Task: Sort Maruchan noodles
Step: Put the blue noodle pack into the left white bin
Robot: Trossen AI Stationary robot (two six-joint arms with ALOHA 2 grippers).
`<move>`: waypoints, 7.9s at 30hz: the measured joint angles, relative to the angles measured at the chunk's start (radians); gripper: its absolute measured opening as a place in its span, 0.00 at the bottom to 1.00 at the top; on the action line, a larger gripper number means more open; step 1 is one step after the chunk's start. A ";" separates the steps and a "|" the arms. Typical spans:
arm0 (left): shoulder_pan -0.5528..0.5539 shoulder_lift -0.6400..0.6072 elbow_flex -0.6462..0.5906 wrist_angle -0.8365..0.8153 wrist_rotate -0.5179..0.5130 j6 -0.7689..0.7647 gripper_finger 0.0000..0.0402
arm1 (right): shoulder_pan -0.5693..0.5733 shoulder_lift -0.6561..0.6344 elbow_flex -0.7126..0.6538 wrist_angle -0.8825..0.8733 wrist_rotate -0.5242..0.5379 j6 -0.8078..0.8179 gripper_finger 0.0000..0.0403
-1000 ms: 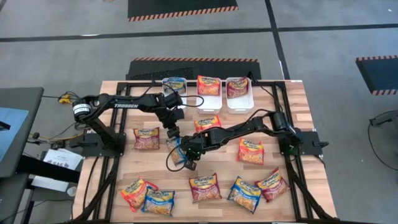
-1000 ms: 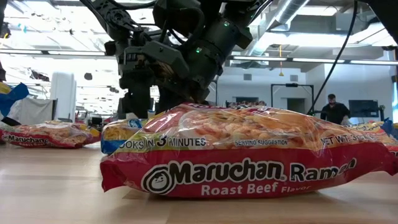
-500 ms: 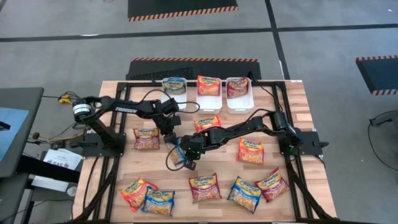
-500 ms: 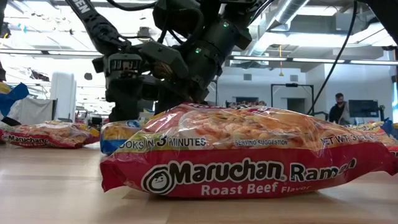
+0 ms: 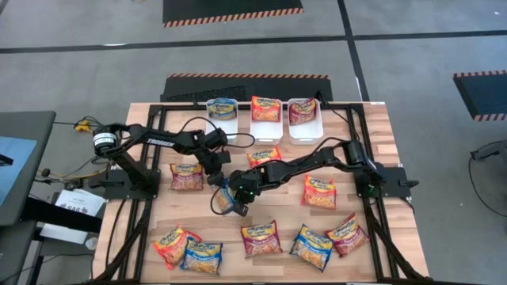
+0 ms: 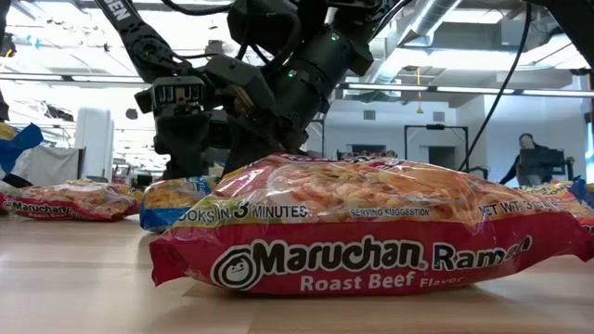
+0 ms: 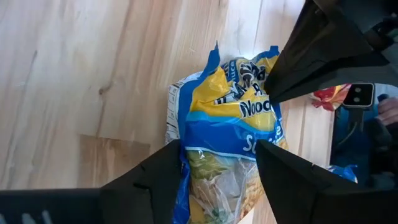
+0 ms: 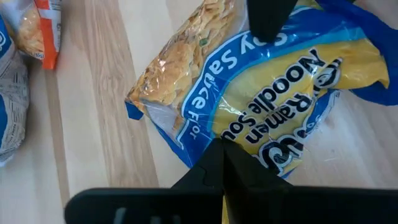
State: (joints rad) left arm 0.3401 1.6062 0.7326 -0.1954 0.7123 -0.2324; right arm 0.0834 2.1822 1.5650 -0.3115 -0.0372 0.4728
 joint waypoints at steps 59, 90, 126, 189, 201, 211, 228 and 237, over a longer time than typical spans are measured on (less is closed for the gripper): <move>0.095 -0.004 0.011 0.346 0.239 -0.159 0.00 | -0.190 -0.493 0.001 -0.624 0.322 -0.032 0.07; 0.269 -0.004 0.011 0.348 0.297 -0.153 0.00 | -0.398 -0.423 0.002 -0.402 -0.357 -0.395 0.30; 0.269 -0.004 0.011 0.352 0.278 -0.147 0.00 | -0.311 -0.097 0.002 -0.086 -0.385 -0.256 0.50; 0.529 -0.657 0.012 0.432 -0.172 -0.223 0.05 | -0.675 -0.225 0.609 -0.337 -0.139 -0.718 0.01; 0.524 -0.655 0.012 0.437 -0.469 -0.244 0.45 | -0.643 -0.224 0.668 -0.620 -0.111 -0.955 0.02; 0.519 -0.598 0.054 0.388 -0.351 -0.391 0.51 | -0.561 -0.213 0.668 -0.743 -0.090 -1.155 0.02; 0.415 -0.301 0.500 -0.150 -0.158 -0.127 0.48 | -0.480 -0.214 0.623 -0.907 -0.084 -0.937 0.02; 0.313 -0.176 0.554 -0.150 -0.136 -0.123 0.48 | -0.434 -0.213 0.572 -0.944 -0.084 -0.891 0.02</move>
State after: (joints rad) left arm 0.6536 1.4298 1.2871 -0.3454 0.5758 -0.3550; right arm -0.3504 1.9694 2.1366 -1.2554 -0.1215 -0.4178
